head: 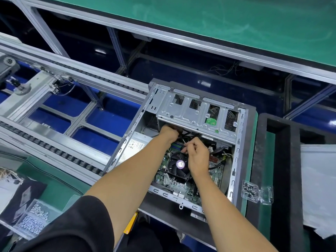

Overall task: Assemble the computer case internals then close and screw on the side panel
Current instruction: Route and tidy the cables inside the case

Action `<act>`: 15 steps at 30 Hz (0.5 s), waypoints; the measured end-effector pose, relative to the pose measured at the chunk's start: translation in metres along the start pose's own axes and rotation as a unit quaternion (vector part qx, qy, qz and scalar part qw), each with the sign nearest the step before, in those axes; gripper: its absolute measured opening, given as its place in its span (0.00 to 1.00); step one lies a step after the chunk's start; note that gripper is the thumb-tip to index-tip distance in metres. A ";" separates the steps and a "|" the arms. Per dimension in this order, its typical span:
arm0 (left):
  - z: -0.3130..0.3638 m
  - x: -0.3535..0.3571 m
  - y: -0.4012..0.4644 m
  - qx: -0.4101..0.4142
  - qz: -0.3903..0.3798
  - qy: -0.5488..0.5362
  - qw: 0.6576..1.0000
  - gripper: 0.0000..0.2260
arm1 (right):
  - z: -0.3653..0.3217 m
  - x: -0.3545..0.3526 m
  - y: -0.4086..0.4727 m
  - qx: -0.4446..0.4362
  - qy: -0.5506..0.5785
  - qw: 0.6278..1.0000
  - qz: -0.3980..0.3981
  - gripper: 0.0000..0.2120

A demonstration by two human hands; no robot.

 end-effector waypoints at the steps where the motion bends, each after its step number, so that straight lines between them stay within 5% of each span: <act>1: -0.003 -0.002 -0.002 0.003 0.016 -0.027 0.999 0.03 | -0.001 0.001 0.001 -0.009 -0.009 1.000 0.000 0.10; 6: -0.009 -0.007 -0.012 0.061 0.031 -0.117 0.991 0.06 | -0.013 0.012 0.006 -0.057 -0.044 0.997 -0.012 0.12; 15: -0.011 -0.017 -0.026 0.163 0.054 -0.115 0.978 0.06 | -0.017 0.020 0.020 -0.028 -0.064 0.997 -0.013 0.09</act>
Point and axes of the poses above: each hand's wrist, its own y-axis towards the middle knuckle, its own x-axis out of the palm, z = x × y, the point moved 5 cm from there along y, towards the middle knuckle, and after that the axes turned 11 degrees about z, right-handed, at the moved point
